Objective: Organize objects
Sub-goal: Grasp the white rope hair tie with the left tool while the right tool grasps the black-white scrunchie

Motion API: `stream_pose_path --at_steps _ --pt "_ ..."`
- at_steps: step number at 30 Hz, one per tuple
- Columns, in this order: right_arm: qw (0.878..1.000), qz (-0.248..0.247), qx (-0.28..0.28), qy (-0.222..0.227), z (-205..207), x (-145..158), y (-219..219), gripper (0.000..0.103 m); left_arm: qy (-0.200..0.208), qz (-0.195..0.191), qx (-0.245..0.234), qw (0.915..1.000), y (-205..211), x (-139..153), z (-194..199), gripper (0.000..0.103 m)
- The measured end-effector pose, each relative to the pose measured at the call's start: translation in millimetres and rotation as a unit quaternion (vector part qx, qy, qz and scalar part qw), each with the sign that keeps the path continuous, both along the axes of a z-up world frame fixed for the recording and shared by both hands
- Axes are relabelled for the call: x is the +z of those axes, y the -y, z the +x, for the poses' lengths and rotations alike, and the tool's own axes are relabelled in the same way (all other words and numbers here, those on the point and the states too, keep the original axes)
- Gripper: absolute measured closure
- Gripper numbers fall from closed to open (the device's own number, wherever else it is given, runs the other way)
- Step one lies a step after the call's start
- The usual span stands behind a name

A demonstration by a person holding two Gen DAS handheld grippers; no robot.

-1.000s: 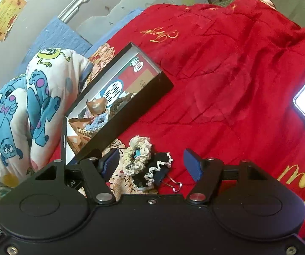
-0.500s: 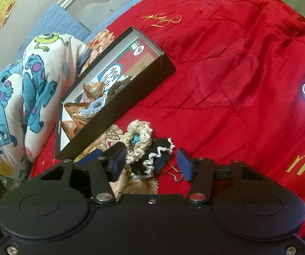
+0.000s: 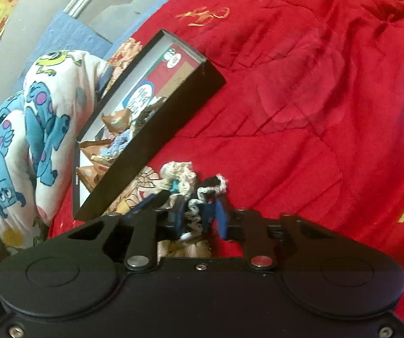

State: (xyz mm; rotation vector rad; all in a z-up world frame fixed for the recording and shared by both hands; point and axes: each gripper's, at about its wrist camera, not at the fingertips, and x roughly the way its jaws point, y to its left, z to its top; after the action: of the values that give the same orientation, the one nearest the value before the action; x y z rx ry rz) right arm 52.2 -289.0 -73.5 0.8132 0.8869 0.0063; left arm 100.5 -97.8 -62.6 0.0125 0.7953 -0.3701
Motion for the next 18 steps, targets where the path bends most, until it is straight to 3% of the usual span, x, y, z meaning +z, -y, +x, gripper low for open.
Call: stream_pose_path --at_steps 8,18 --pt "1.000 0.013 -0.009 0.007 -2.5 1.7 4.6 0.087 0.021 -0.008 0.010 0.9997 -6.9 13.6 0.4 0.092" --pt "0.998 -0.003 -0.013 0.054 -14.7 23.1 6.1 0.088 0.049 -0.031 0.002 0.9983 -15.9 34.0 -3.3 0.093"
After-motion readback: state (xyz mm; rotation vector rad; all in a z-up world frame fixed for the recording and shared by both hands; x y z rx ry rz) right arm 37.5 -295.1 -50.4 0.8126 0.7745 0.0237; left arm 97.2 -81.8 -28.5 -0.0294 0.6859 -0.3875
